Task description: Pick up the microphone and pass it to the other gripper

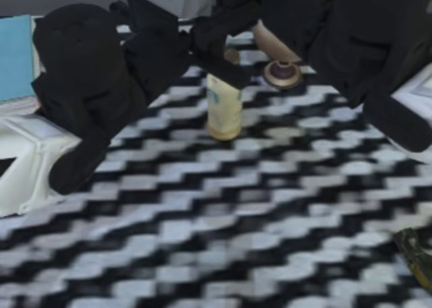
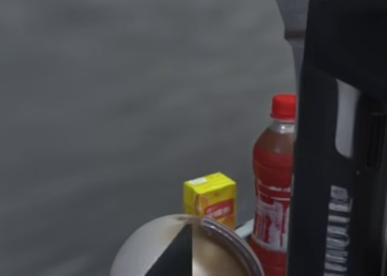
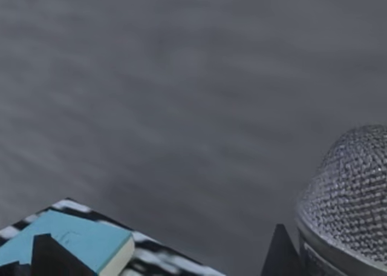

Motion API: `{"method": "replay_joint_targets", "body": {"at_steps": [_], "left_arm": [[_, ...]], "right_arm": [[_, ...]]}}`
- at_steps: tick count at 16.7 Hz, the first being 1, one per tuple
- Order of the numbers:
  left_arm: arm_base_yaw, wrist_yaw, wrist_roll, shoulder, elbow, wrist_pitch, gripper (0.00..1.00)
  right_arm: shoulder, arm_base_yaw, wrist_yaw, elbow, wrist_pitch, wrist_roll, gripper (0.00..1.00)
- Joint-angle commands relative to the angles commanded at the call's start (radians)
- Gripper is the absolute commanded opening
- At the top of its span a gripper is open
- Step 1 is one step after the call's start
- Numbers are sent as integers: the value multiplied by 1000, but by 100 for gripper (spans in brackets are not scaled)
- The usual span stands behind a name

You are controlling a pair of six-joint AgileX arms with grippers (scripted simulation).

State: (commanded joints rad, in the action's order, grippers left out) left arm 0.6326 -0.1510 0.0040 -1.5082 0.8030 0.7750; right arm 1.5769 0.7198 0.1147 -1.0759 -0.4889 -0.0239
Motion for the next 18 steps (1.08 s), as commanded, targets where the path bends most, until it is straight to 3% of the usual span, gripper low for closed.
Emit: {"method": "replay_joint_targets", "body": {"at_steps": [7,8,9,18], "left_arm": [[0,0,0,0,0,0,100],[-35,35,15,-10,-12,-1,100],[-35,35,16,-7,-15,-2,100],[-87,7,13,270,-242,-53,100]], "right_arm": [[0,0,0,0,0,0,0],[-18,1,14,-9,-3,-10,0],[-20,-1,12,-8,-3,-10,0],[-134,-104,-103,98,4,-7,0]]}}
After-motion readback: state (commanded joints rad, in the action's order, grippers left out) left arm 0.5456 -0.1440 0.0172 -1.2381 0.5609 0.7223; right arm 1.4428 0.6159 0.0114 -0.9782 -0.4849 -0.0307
